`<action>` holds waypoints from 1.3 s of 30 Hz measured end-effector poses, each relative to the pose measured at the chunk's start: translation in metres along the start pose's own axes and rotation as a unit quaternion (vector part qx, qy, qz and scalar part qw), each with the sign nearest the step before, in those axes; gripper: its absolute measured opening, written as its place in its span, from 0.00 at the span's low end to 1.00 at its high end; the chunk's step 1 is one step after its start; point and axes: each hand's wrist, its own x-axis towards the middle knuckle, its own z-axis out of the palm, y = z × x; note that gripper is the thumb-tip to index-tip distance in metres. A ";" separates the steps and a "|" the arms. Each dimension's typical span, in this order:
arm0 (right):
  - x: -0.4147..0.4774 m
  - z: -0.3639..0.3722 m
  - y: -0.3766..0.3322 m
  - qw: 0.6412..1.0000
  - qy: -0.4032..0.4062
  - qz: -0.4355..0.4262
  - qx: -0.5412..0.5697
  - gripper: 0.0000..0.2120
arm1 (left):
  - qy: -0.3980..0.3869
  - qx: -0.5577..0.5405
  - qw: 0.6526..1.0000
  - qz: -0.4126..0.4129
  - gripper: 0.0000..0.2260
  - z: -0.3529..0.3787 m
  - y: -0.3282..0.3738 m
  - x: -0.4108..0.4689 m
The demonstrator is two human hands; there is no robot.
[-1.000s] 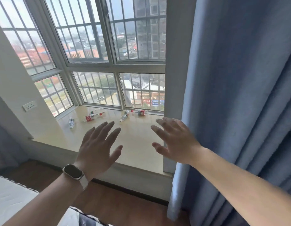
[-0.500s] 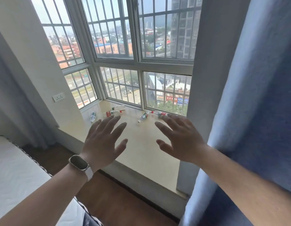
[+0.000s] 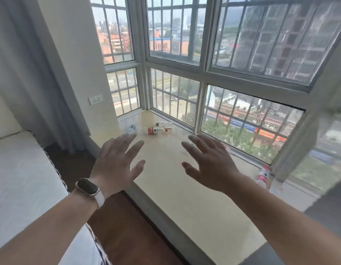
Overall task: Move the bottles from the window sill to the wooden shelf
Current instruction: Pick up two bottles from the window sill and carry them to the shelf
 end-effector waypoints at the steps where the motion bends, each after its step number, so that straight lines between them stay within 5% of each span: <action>1: 0.015 0.008 0.001 1.000 0.000 -0.006 0.002 0.27 | 0.000 0.005 1.000 -0.007 0.24 0.006 -0.014 0.006; 27: 0.244 0.162 -0.037 0.989 -0.059 -0.128 0.048 0.29 | -0.023 0.044 0.988 -0.144 0.23 0.080 -0.202 0.015; 39: 0.406 0.268 -0.005 0.984 -0.048 -0.149 0.081 0.27 | -0.064 0.073 0.980 -0.171 0.23 0.169 -0.307 0.135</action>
